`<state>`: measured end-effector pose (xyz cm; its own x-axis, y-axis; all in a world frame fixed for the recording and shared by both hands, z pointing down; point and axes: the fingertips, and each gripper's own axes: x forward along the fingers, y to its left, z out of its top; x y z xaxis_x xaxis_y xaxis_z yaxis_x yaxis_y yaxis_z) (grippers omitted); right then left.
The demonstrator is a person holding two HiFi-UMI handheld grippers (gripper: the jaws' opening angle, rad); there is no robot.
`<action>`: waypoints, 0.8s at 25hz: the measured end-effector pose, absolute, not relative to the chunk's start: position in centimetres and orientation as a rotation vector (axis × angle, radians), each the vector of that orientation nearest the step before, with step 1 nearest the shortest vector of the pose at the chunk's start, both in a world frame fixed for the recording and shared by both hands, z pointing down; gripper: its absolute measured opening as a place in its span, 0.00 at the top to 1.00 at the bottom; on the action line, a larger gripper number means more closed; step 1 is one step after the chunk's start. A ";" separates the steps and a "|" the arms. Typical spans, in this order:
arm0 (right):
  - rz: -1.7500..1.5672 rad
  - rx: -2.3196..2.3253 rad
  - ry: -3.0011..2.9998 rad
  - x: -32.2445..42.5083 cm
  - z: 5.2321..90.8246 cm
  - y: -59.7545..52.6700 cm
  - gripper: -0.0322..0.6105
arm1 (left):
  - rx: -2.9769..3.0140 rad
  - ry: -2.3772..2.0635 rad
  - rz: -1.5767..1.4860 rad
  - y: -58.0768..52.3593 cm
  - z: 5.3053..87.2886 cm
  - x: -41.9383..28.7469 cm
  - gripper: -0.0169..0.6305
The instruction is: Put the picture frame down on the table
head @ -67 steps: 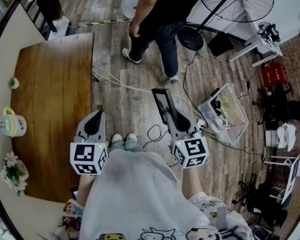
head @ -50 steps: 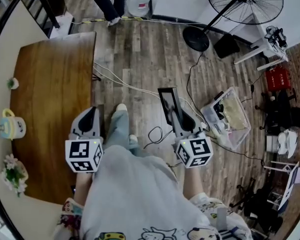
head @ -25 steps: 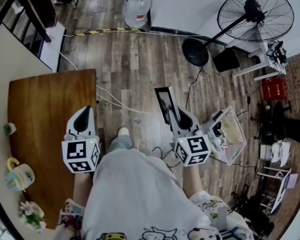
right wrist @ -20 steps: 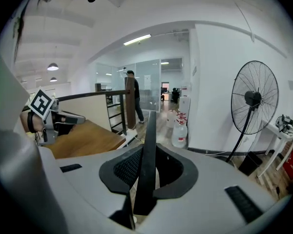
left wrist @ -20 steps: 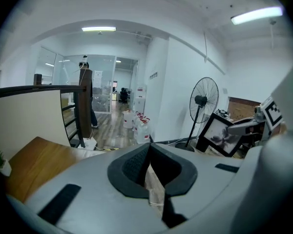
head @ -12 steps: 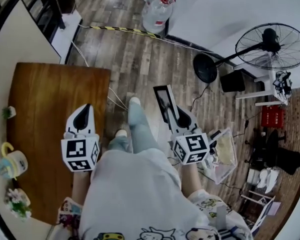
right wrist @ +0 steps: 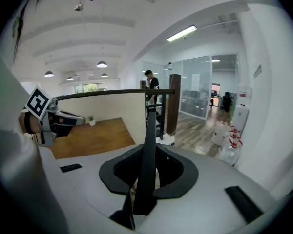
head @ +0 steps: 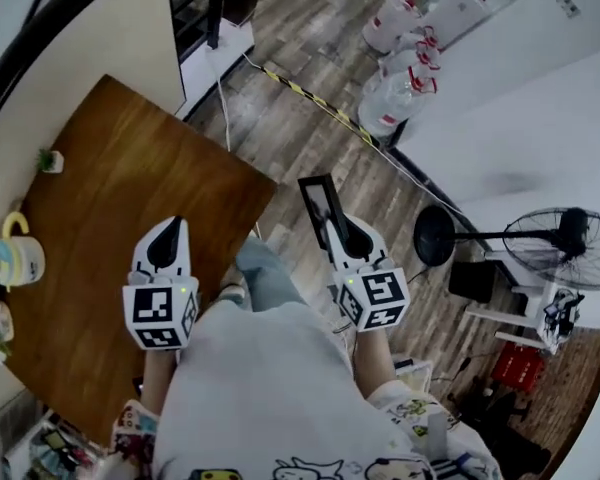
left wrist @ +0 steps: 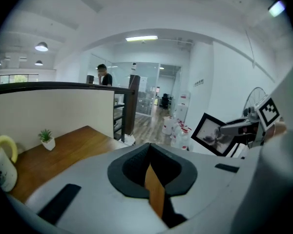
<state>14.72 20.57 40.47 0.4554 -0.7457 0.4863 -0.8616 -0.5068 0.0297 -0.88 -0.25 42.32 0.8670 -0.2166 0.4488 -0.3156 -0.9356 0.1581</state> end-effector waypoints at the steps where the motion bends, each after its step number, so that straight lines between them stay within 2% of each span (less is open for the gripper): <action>1: 0.597 2.394 -1.437 15.7 40.3 19.0 0.86 | 2.794 -0.472 0.629 -0.9 42.2 -0.9 0.97; 9: 0.513 2.116 -1.787 20.9 39.3 7.5 0.86 | 2.640 -0.928 0.579 -6.0 40.9 -2.2 0.97; 20: 0.398 1.700 -2.193 19.9 38.6 -4.2 0.86 | 2.404 -1.397 0.489 -8.6 40.1 -4.4 0.97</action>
<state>19.86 -4.24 38.59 -0.2289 -0.8747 0.4271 -0.9691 0.2463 -0.0150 -4.38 -8.61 40.09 0.4641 -0.7672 0.4427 -0.8758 -0.4722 0.0998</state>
